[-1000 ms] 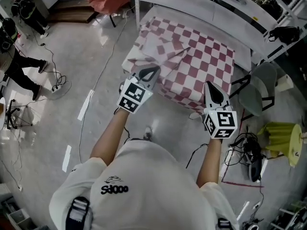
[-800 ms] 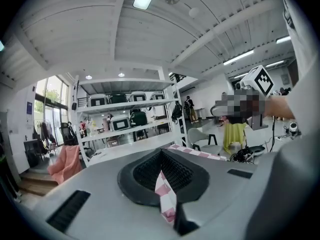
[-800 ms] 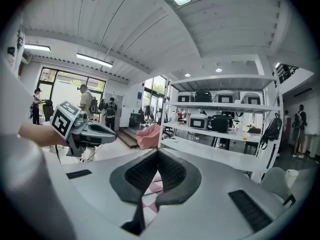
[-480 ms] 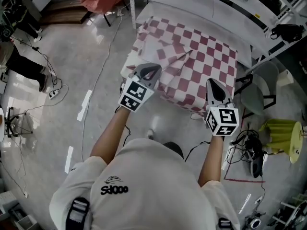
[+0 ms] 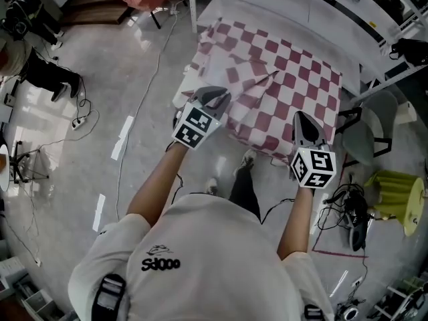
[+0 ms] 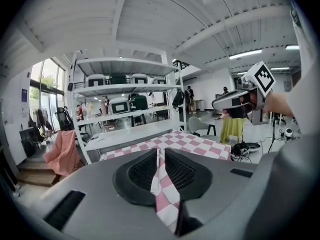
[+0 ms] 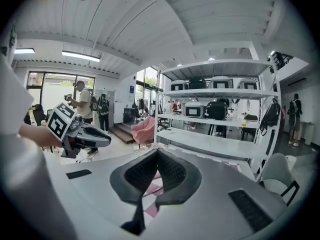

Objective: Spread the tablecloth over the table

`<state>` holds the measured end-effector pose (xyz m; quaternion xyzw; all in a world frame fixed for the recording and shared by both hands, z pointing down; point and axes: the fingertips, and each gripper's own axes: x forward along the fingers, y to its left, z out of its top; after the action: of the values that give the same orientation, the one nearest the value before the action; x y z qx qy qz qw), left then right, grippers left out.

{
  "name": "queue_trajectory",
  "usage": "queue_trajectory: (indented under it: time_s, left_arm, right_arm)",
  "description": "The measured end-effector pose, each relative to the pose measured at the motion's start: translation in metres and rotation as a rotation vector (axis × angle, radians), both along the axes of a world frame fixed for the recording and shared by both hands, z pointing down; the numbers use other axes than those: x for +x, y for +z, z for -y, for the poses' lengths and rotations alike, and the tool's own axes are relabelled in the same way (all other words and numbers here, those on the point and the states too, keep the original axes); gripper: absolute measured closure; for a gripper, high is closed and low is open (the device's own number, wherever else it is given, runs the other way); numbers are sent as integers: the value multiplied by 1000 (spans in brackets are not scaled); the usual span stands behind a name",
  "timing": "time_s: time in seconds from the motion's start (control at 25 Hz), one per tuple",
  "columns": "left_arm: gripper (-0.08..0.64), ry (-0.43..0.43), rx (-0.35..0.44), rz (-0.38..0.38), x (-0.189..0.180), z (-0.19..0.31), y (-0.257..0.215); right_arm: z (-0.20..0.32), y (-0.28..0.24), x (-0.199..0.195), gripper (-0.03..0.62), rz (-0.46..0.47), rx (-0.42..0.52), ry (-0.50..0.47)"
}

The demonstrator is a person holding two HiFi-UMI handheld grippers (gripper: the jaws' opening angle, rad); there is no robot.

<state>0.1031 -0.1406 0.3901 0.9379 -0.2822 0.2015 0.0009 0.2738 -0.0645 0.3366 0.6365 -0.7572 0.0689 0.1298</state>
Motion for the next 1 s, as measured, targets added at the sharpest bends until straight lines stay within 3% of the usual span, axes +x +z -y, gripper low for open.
queue_trajectory:
  time_s: [0.08, 0.52, 1.0]
  left_arm:
    - [464, 2, -17, 19, 7, 10, 10]
    - [420, 16, -134, 134, 63, 75, 79]
    - [369, 56, -309, 302, 125, 140, 195]
  right_arm:
    - [12, 10, 6, 571, -6, -17, -6]
    - [88, 62, 48, 569, 13, -120, -45]
    - [153, 123, 86, 569, 42, -226, -68]
